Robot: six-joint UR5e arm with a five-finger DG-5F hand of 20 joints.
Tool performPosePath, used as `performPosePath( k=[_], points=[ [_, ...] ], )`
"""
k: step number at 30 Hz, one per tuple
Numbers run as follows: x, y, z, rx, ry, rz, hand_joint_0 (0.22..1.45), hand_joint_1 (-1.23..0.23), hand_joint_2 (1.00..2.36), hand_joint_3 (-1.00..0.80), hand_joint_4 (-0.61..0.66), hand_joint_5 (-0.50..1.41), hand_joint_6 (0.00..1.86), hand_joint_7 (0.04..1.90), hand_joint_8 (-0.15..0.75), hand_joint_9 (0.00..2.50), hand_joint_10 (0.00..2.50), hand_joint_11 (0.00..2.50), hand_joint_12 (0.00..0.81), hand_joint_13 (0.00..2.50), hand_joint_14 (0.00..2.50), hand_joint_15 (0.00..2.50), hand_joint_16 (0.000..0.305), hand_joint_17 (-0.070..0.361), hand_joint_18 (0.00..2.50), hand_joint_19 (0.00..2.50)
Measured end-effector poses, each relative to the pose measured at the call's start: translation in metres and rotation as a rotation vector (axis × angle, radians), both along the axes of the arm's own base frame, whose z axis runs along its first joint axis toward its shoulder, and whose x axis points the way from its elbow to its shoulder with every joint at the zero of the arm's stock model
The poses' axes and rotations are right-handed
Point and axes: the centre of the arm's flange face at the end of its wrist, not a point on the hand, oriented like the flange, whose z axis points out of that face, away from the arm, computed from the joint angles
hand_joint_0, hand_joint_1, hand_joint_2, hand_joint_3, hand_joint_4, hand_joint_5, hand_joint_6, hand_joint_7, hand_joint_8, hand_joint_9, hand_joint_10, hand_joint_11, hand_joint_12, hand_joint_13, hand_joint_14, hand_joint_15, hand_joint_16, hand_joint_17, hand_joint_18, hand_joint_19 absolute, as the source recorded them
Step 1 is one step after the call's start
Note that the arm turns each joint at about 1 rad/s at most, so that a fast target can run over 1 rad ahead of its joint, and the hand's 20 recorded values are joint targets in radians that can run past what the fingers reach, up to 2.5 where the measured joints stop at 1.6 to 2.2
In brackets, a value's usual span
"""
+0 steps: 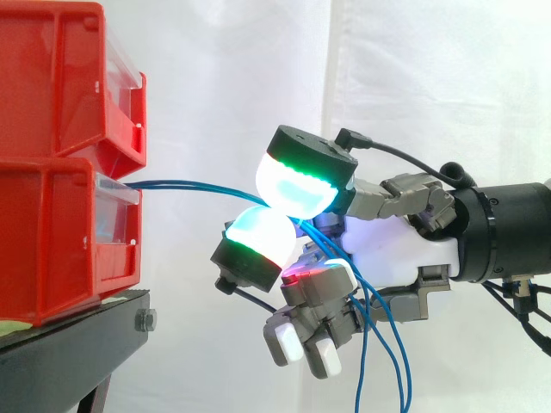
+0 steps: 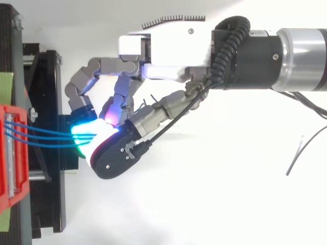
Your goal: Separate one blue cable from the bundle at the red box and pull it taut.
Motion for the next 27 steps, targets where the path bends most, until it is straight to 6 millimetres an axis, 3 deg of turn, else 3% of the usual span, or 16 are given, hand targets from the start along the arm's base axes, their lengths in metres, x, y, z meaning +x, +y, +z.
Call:
performPosePath(
  k=[3, 7, 13, 21, 27],
  points=[
    [0.0001, 0.0000, 0.0000, 0.000, -0.001, 0.000, 0.75, -0.86, 1.00, -0.50, -0.11, -0.17, 0.94, 1.39, 0.274, 1.19, 0.03, 1.26, 0.358, 0.88, 0.03, 0.69, 0.047, 0.105, 0.85, 0.75],
    [0.0001, -0.0002, 0.0000, -0.001, -0.001, 0.000, 0.59, -0.86, 1.00, -0.50, -0.01, -0.13, 0.92, 1.12, 0.283, 1.24, 0.03, 1.26, 0.362, 0.89, 0.03, 0.70, 0.046, 0.104, 0.85, 0.78],
    [-0.0001, -0.0010, 0.0000, -0.001, -0.001, -0.001, 0.45, -0.84, 1.00, -0.50, 0.02, -0.12, 0.91, 1.08, 0.319, 1.29, 0.03, 1.25, 0.407, 0.93, 0.03, 0.70, 0.055, 0.123, 0.91, 0.76],
    [-0.0005, -0.0012, -0.0004, -0.002, 0.003, -0.001, 0.40, -0.78, 1.00, -0.50, 0.04, -0.12, 0.89, 1.04, 0.340, 1.31, 0.03, 1.23, 0.430, 0.95, 0.02, 0.70, 0.060, 0.135, 0.94, 0.76],
    [-0.0003, -0.0010, -0.0003, -0.002, 0.001, -0.001, 0.52, -0.52, 1.00, -0.50, 0.02, -0.12, 0.87, 1.10, 0.297, 1.31, 0.03, 1.24, 0.389, 0.93, 0.03, 0.70, 0.050, 0.113, 0.89, 0.81]
  ],
)
